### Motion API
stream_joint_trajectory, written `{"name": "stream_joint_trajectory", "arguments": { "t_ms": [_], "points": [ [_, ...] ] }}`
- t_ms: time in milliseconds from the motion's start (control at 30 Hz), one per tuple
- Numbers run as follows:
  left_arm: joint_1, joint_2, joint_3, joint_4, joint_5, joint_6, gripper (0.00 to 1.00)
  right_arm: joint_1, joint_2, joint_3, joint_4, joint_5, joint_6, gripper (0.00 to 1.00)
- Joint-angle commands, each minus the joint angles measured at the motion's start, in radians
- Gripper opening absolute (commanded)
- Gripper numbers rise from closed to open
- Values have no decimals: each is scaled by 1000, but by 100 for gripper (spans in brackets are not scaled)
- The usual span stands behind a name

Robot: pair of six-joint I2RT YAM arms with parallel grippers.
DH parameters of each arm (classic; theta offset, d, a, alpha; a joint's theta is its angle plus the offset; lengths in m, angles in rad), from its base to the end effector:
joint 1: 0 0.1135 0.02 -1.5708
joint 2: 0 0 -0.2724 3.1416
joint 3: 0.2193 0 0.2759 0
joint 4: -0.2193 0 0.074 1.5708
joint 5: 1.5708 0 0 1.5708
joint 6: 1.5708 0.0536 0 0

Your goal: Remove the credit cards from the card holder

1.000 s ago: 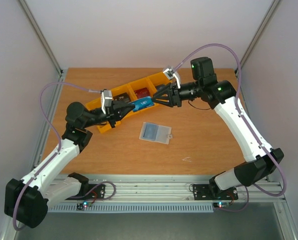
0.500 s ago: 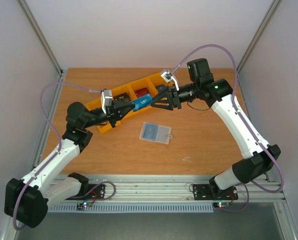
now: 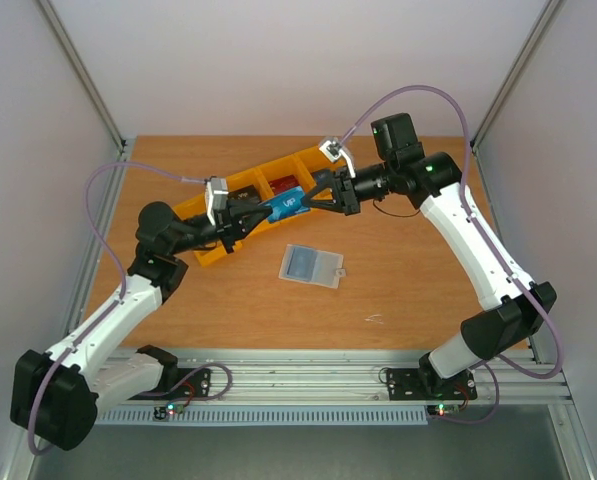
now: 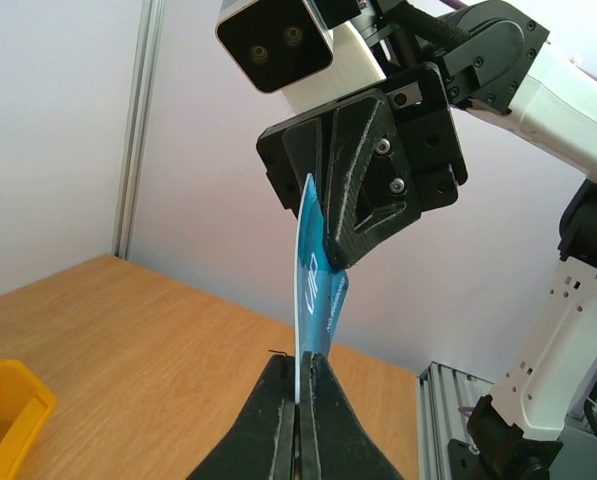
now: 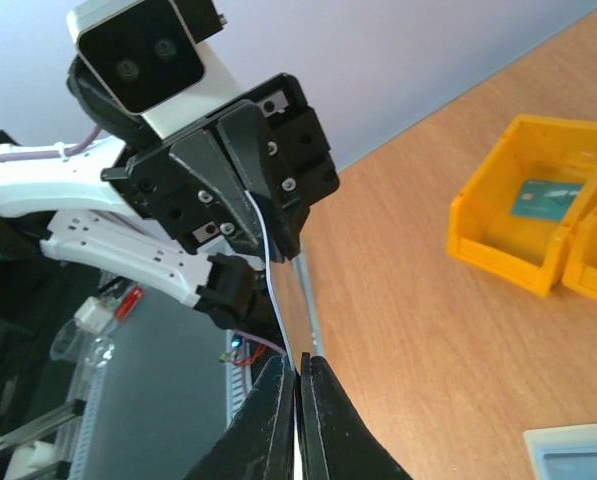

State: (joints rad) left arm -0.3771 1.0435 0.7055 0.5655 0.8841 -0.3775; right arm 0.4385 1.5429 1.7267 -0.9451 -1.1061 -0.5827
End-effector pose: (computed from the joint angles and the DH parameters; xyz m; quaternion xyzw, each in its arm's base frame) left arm 0.2284 -0.1350 0.3406 0.3348 0.5625 -0.5082 0.5597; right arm 0.2849 0.1865 0.4264 -0.5627 0.5813 0.4574 0.3690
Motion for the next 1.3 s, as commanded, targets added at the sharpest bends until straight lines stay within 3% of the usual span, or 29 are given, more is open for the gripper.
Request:
{"name": "stream_joint_trajectory", "arguments": {
  "t_ms": [0, 33, 133, 167, 233, 367, 600, 1100, 1267],
  "points": [
    [-7, 18, 27, 14, -39, 10, 0, 2, -5, -1, 86, 101, 63, 1],
    [-14, 18, 24, -6, -65, 23, 2, -6, 1, 4, 94, 133, 81, 1],
    [-31, 29, 21, -97, -190, 66, 51, -71, 61, 75, 59, 192, 142, 1],
    [-31, 31, 21, -129, -247, 90, 62, -94, 100, 142, -6, 212, 142, 1],
    [-31, 29, 30, -215, -377, 120, 73, -123, 202, 306, -196, 297, 89, 1],
    [-17, 26, 32, -326, -542, 173, 73, -131, 388, 581, -421, 519, 29, 1],
    [-6, 32, 13, -407, -704, 146, 75, -179, 678, 939, -477, 727, 80, 1],
    [27, 120, 2, -395, -717, 120, 77, -181, 966, 941, -100, 822, 125, 1],
    [33, 151, 8, -370, -697, 112, 77, -182, 1042, 971, -56, 805, 124, 1]
  ]
}}
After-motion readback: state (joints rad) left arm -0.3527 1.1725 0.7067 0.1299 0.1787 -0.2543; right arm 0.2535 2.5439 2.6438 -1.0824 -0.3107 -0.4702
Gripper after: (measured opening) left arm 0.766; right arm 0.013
